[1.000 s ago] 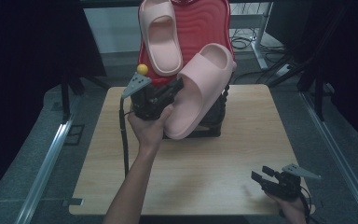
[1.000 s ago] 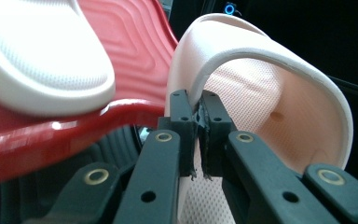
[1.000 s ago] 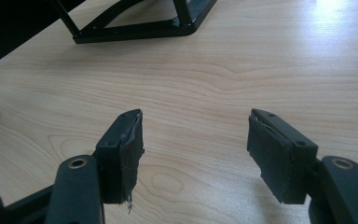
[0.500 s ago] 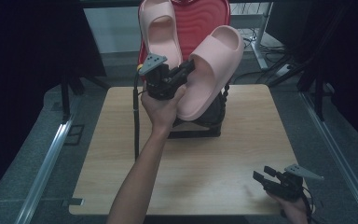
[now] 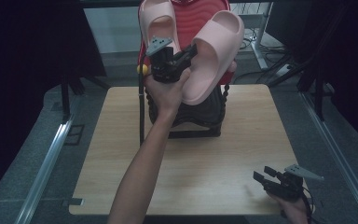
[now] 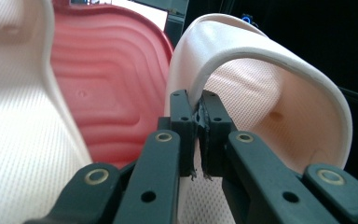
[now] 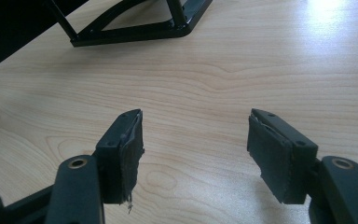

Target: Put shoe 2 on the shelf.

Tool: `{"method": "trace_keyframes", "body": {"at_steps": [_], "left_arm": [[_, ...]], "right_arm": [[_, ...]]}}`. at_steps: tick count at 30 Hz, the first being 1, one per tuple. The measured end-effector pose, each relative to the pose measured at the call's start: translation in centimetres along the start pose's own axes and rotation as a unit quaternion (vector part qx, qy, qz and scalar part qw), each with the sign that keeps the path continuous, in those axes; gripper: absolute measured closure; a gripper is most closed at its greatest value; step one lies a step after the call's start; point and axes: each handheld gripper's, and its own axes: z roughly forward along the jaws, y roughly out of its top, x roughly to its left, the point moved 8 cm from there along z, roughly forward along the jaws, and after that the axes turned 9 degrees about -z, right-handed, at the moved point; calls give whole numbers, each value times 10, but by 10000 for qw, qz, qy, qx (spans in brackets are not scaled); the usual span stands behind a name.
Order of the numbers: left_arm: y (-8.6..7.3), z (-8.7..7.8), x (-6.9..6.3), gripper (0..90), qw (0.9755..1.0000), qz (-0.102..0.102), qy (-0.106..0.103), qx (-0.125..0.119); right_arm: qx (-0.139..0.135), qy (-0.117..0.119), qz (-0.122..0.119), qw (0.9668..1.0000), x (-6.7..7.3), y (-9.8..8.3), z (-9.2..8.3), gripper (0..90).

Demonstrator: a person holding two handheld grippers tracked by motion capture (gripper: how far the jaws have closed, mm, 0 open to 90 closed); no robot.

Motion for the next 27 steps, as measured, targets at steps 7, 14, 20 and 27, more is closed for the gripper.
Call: {"method": "trace_keyframes", "body": {"at_steps": [7,14,20,27], "left_arm": [[12,15,-3,860,9997,147,215,-29],[20,32,0,859,9986,192,490,-86],[24,43,6,859,9979,164,621,-80],[29,54,11,859,9979,57,636,-73]], "right_arm": [[-40,5,-2,10000,0,1,-1,360],[-59,6,43,10000,-1,1,-3,360],[-80,5,45,10000,-1,1,-4,360],[-99,2,57,9999,-2,1,-5,360]]}}
